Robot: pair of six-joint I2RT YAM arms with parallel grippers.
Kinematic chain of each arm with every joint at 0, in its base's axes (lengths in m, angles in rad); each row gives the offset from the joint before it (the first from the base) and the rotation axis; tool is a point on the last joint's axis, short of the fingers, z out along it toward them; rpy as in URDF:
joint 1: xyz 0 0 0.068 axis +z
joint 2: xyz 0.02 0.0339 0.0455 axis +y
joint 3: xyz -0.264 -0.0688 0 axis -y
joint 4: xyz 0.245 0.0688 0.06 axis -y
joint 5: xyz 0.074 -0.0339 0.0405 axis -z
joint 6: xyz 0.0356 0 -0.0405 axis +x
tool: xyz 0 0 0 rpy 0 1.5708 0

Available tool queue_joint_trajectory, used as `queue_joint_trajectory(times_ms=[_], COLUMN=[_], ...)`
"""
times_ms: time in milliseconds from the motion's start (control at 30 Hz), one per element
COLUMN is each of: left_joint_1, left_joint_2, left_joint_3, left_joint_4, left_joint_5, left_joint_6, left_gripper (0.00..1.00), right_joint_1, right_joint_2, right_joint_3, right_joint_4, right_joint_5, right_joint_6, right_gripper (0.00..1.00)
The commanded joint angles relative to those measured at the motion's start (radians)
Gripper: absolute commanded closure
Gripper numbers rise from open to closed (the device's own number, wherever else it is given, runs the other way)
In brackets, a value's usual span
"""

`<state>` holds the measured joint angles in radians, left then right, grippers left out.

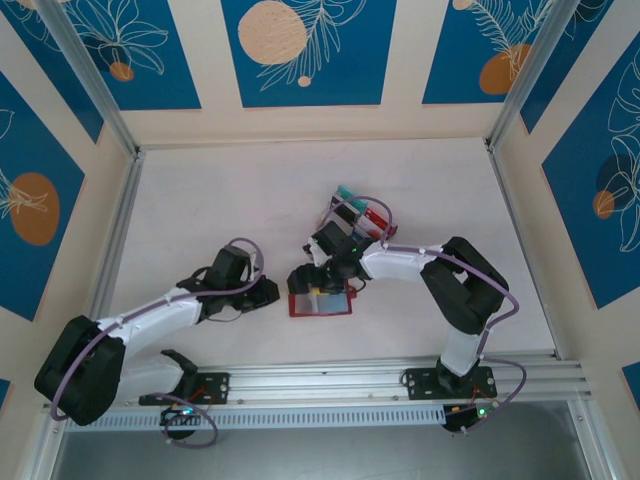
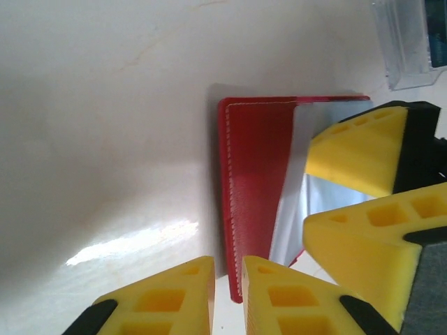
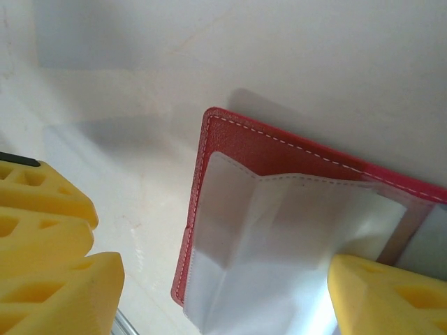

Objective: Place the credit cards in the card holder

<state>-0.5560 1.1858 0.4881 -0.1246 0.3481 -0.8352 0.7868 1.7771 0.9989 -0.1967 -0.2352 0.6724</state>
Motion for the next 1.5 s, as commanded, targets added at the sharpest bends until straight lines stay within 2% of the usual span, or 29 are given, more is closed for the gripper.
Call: queue_joint_trajectory(times_ms=[0, 133, 233, 400, 567, 667, 767, 833, 1167, 1467], left_joint_1=[0.009, 0.011, 0.015, 0.036, 0.047, 0.047, 0.047, 0.045, 0.013, 0.005], left_joint_2=[0.0, 0.006, 0.004, -0.006, -0.011, 0.001, 0.033, 0.072, 0.259, 0.36], left_joint_3=[0.042, 0.052, 0.049, 0.043, 0.045, 0.048, 0.054, 0.067, 0.133, 0.152], left_joint_4=[-0.039, -0.039, -0.038, -0.046, -0.05, -0.047, -0.023, -0.008, 0.11, 0.15], left_joint_5=[0.032, 0.031, 0.03, 0.032, 0.042, 0.053, 0.079, 0.109, 0.159, 0.135], left_joint_6=[0.03, 0.028, 0.026, 0.028, 0.031, 0.039, 0.046, 0.056, 0.05, 0.049], left_gripper=[0.83, 0.83, 0.83, 0.83, 0.84, 0.85, 0.86, 0.87, 0.9, 0.93], right_joint_1=[-0.013, -0.019, 0.002, 0.006, 0.009, 0.012, 0.015, 0.015, 0.014, 0.009], right_joint_2=[-0.024, -0.015, -0.015, -0.007, 0.047, 0.084, 0.105, 0.119, 0.169, 0.168], right_joint_3=[-0.005, 0.002, 0.032, 0.035, 0.056, 0.071, 0.073, 0.075, 0.078, 0.087], right_joint_4=[0.031, 0.016, -0.055, -0.031, -0.014, -0.025, -0.027, -0.033, -0.045, -0.072], right_joint_5=[-0.064, -0.066, 0.005, -0.032, -0.05, -0.039, -0.031, -0.025, -0.029, -0.029], right_joint_6=[0.02, 0.019, -0.007, 0.004, 0.007, 0.001, -0.003, -0.006, -0.009, -0.02], right_gripper=[0.24, 0.26, 0.26, 0.28, 0.45, 0.6, 0.67, 0.69, 0.98, 1.0])
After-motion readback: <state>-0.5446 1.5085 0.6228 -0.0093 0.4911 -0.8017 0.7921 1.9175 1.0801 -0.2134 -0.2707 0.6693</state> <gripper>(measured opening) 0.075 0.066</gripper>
